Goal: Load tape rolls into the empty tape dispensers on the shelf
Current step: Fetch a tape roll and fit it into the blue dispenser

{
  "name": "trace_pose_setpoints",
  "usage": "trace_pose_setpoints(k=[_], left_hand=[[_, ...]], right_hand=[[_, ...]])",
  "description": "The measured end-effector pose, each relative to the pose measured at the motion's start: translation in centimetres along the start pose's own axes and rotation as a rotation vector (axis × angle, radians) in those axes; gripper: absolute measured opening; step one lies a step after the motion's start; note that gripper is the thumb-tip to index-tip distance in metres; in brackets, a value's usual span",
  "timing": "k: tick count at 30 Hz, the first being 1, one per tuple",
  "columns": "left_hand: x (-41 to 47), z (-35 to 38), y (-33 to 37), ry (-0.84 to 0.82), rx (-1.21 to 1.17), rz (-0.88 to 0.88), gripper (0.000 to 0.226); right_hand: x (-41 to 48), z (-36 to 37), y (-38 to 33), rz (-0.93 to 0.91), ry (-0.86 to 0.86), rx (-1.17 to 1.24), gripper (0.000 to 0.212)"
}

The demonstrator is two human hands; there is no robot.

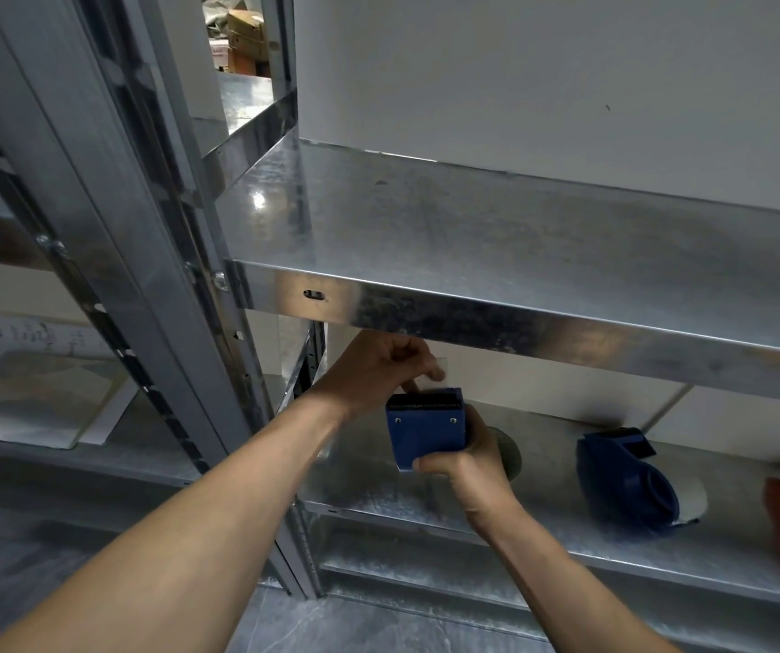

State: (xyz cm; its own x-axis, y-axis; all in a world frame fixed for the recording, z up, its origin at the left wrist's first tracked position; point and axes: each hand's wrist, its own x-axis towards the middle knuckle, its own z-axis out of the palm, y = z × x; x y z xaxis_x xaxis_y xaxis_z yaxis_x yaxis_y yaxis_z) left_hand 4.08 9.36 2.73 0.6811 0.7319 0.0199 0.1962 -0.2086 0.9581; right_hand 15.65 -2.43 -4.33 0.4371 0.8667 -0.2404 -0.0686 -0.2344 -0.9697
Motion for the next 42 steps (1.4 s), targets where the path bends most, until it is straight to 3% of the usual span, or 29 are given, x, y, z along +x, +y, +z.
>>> trace_pose_setpoints(k=[3,10,39,42], left_hand=[[0.1,-0.4,-0.2,0.059,-0.011,-0.003,0.022],[0.0,0.0,0.5,-0.018,0.055,-0.021,0.026],[0.9,-1.2,0.2,0.192,0.072,-0.075,0.017],[0.3,-0.9,0.9,0.144,0.001,-0.063,0.019]], right_hand=[[0.1,-0.2,0.0,0.016,0.020,-0.002,0.068],[0.0,0.5,-0.1,0.044,-0.004,-0.065,0.065],[-0.3,0.8,1.2,0.040,-0.032,-0.059,0.063],[-0.2,0.7,1.2,0.062,-0.009,-0.041,0.064]])
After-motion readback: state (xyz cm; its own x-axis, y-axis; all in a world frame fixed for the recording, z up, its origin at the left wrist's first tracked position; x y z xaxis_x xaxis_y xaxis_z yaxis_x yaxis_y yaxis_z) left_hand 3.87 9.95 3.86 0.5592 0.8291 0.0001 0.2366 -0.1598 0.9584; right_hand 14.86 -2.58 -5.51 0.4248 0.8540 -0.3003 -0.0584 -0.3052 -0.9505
